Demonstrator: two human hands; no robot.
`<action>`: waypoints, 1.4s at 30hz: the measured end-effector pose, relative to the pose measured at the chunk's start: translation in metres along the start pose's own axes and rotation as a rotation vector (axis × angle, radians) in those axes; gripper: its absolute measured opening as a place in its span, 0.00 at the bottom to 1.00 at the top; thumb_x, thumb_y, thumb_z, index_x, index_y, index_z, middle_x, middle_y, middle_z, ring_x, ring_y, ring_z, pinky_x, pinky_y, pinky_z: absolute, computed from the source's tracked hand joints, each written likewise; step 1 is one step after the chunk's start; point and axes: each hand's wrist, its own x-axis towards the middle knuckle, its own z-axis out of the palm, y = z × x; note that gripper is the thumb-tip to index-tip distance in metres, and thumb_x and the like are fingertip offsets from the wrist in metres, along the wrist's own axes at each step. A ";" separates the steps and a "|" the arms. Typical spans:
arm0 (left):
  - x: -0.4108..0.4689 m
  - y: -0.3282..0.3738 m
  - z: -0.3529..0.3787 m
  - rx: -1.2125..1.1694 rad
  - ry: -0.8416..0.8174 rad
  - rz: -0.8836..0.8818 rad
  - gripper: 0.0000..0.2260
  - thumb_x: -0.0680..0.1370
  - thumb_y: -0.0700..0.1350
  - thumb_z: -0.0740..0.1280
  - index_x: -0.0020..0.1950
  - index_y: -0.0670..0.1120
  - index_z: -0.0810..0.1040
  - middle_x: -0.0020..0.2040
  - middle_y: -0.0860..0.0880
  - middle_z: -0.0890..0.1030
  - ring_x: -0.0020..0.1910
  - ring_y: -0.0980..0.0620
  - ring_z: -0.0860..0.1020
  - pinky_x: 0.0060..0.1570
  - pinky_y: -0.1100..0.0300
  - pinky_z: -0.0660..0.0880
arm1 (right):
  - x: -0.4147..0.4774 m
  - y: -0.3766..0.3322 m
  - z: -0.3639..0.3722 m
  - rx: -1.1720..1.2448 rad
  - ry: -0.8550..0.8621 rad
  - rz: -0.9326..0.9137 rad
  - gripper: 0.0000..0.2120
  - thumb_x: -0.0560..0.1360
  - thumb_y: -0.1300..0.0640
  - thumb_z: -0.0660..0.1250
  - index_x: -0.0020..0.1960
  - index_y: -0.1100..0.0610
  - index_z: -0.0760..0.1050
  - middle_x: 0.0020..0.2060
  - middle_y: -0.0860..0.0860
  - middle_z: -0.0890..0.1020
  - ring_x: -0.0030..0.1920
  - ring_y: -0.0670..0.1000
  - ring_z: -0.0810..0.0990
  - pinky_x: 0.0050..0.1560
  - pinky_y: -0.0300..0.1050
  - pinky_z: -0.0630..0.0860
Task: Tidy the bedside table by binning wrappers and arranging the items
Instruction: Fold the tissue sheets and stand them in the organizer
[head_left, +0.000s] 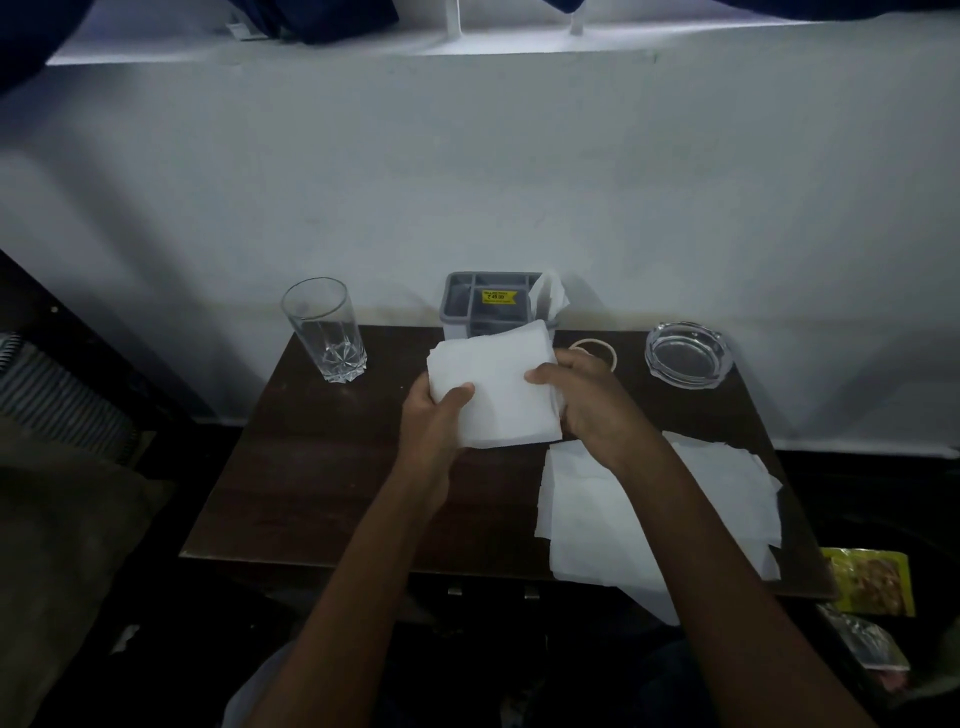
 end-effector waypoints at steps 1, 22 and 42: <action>0.001 -0.001 -0.001 0.017 0.015 0.007 0.14 0.77 0.37 0.63 0.61 0.46 0.73 0.60 0.44 0.78 0.57 0.44 0.77 0.54 0.45 0.77 | 0.000 0.000 -0.002 -0.007 -0.012 -0.001 0.09 0.73 0.67 0.65 0.44 0.54 0.75 0.42 0.48 0.79 0.44 0.48 0.78 0.46 0.48 0.78; -0.003 0.005 -0.003 -0.181 0.046 -0.152 0.11 0.73 0.29 0.64 0.40 0.45 0.75 0.43 0.46 0.78 0.42 0.50 0.77 0.26 0.65 0.76 | -0.001 -0.007 -0.001 0.152 0.109 -0.161 0.15 0.71 0.67 0.55 0.48 0.63 0.79 0.48 0.58 0.83 0.45 0.54 0.81 0.34 0.37 0.76; 0.002 0.011 -0.021 -0.108 0.231 0.065 0.10 0.77 0.33 0.63 0.53 0.47 0.73 0.52 0.46 0.80 0.48 0.50 0.80 0.41 0.60 0.76 | 0.038 -0.061 0.002 -0.584 0.408 -0.514 0.14 0.66 0.73 0.62 0.46 0.59 0.78 0.43 0.54 0.80 0.43 0.52 0.76 0.39 0.39 0.71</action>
